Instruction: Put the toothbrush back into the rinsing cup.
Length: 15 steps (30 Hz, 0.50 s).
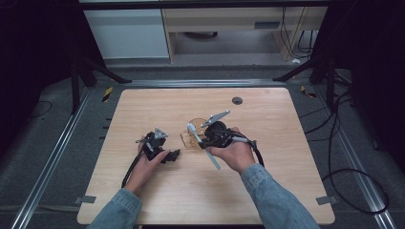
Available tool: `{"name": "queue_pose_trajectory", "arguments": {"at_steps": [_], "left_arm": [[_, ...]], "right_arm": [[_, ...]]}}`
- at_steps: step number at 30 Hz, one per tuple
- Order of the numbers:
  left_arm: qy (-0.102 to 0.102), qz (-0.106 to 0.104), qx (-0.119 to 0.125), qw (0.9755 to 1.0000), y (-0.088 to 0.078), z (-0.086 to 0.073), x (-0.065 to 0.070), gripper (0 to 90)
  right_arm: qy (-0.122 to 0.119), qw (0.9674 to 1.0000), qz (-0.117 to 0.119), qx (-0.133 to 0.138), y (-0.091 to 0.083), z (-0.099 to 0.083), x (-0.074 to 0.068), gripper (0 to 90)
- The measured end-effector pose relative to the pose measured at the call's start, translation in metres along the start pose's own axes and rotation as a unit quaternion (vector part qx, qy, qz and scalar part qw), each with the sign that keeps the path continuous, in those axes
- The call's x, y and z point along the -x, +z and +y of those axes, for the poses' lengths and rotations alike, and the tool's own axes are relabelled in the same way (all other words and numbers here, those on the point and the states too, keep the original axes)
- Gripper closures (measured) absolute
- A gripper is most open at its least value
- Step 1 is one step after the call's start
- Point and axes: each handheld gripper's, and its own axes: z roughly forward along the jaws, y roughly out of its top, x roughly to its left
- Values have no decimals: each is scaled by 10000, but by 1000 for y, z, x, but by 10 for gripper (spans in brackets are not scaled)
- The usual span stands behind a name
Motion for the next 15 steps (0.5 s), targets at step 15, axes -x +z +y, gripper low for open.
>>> {"name": "queue_pose_trajectory", "arguments": {"at_steps": [15], "left_arm": [[-31,0,22,10000,-2,-2,-4,0]], "right_arm": [[155,9984,45,545,13,17,-11,790]]}}
